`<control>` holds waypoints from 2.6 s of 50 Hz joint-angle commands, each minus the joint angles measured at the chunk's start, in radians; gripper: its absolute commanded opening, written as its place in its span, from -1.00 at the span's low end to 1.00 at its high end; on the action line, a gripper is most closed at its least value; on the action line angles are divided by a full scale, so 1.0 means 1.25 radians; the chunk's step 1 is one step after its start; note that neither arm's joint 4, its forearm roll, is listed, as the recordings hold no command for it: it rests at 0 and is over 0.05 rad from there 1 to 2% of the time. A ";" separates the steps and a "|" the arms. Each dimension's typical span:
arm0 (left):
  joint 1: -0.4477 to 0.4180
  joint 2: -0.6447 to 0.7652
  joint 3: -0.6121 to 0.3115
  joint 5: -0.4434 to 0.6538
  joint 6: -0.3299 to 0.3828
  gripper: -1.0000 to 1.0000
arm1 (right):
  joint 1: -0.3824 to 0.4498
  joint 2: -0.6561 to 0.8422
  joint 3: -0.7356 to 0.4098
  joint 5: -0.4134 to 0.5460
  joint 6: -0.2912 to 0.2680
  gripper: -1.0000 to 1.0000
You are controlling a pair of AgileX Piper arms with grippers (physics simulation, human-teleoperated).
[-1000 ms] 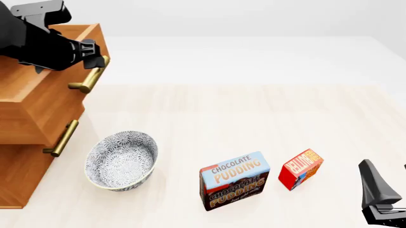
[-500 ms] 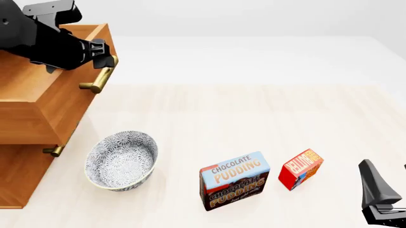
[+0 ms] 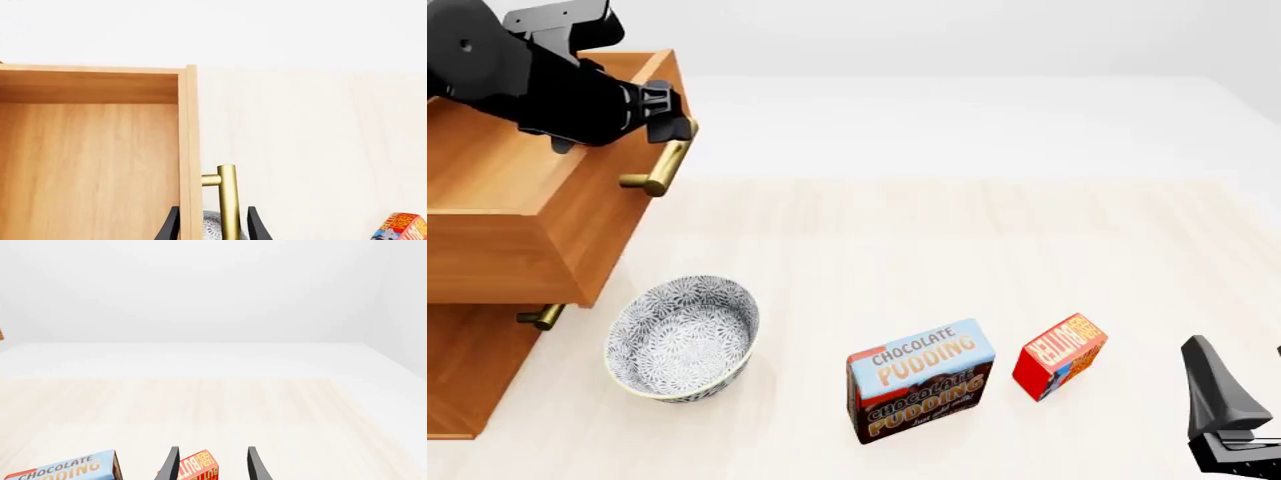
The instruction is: Put the butter at the back in the top drawer of the cabinet and close it.
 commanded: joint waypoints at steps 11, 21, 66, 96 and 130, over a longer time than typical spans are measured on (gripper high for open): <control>-0.057 0.061 0.009 -0.026 -0.018 1.00 | 0.000 0.000 0.000 0.000 0.000 1.00; -0.072 0.066 0.003 -0.025 -0.024 1.00 | 0.000 0.000 0.000 0.000 0.000 1.00; -0.102 0.058 -0.086 0.048 0.009 1.00 | 0.000 0.000 0.000 0.000 0.000 1.00; -0.077 -0.016 -0.139 0.130 0.063 1.00 | 0.000 0.000 0.000 0.000 0.000 1.00; -0.063 -0.078 -0.178 0.168 0.100 1.00 | 0.000 0.000 0.000 0.000 0.000 1.00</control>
